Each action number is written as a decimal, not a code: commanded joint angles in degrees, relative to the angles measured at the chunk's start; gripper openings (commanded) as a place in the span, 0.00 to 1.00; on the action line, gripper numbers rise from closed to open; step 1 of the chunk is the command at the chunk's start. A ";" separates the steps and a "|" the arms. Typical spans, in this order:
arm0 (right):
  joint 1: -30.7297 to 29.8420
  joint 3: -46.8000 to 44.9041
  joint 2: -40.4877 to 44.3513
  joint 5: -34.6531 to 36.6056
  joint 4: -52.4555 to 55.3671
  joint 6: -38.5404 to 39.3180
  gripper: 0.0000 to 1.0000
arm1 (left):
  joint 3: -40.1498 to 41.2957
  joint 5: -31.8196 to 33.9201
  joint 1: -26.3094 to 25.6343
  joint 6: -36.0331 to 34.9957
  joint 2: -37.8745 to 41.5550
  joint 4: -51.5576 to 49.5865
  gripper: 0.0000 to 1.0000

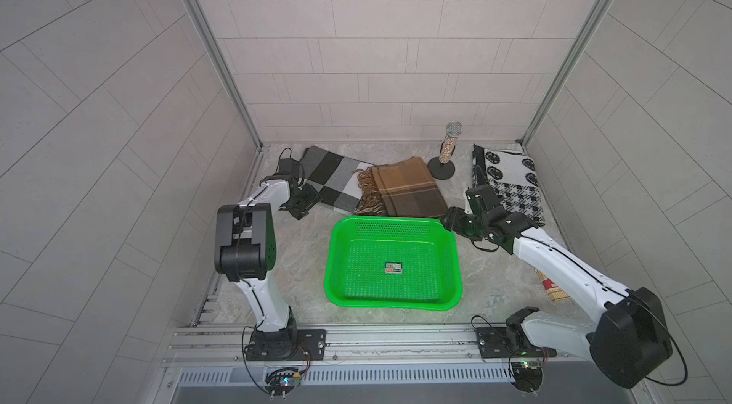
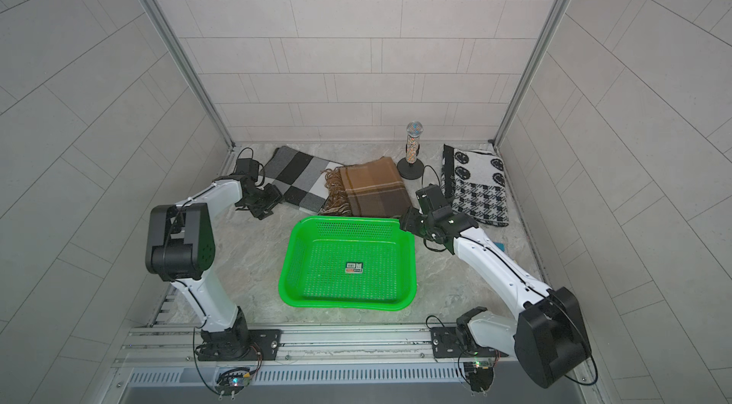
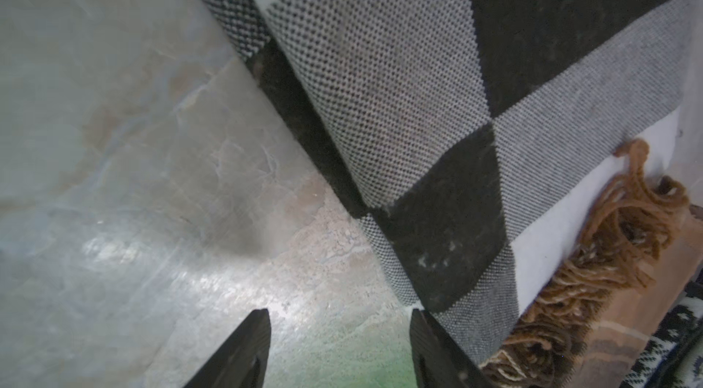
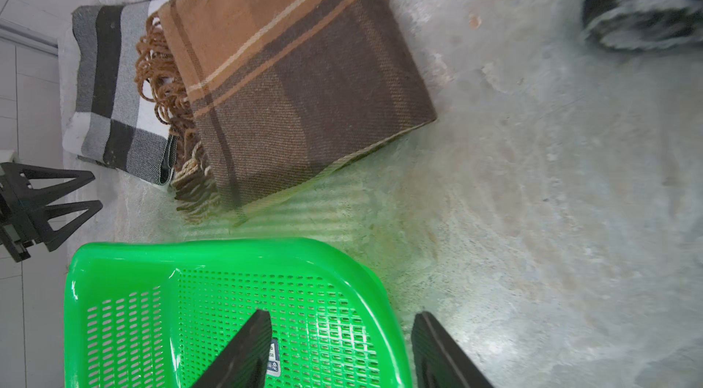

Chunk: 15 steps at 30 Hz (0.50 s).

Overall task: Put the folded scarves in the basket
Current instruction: Adjust the basket at the center of the board.

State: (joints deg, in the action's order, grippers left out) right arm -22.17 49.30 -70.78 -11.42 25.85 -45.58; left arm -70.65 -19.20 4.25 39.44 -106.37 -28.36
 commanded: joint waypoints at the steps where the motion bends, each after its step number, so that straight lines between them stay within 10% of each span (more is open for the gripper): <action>1: -0.32 1.58 -4.23 -0.99 -3.24 1.32 0.55 | -1.61 -0.87 -0.15 1.78 -0.80 2.31 0.64; 11: -0.32 5.66 -14.50 -2.59 -6.76 1.95 0.52 | -3.76 -1.70 -1.17 4.46 -6.98 4.54 0.61; 15: -0.25 8.27 -18.44 -2.21 -7.10 2.60 0.49 | -2.86 -0.92 -1.14 6.23 -8.27 7.57 0.32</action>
State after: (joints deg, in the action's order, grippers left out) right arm -22.35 56.66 -86.89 -14.24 18.15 -43.72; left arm -73.67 -21.02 3.38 44.73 -113.32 -22.55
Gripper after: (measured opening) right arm 0.494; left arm 0.346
